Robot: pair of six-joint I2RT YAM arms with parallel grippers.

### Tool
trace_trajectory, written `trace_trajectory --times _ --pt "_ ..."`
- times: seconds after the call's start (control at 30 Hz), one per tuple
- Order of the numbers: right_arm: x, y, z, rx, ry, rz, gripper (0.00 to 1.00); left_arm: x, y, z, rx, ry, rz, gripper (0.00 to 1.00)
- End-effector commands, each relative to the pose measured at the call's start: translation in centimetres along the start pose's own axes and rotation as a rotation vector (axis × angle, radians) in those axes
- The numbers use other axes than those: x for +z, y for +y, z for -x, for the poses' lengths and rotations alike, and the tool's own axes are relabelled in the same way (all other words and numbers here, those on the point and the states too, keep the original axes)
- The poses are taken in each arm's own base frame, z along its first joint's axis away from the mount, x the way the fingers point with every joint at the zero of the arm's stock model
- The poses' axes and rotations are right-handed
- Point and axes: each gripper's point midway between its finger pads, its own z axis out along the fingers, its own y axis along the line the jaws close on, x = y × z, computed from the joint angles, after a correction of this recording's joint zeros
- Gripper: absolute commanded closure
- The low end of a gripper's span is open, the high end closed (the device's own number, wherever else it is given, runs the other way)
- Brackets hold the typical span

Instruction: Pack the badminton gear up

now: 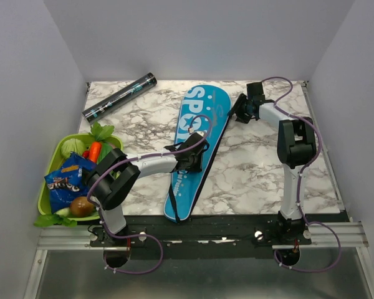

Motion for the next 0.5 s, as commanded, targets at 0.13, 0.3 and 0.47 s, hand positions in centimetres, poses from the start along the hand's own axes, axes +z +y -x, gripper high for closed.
trace_trajectory --times 0.13,0.3,0.47 --pt "2.0 -0.1 -0.8 0.015 0.065 0.011 0.43 -0.2 2.9 -5.9 0.019 0.17 0.071 0.69" --pt "2.5 0.6 -0.7 0.032 0.097 0.021 0.44 -0.4 3.5 -6.8 0.023 0.187 0.081 0.7" --pt "3.0 1.2 -0.5 0.016 0.11 -0.001 0.54 -0.6 4.5 -8.1 0.023 0.212 0.096 0.71"
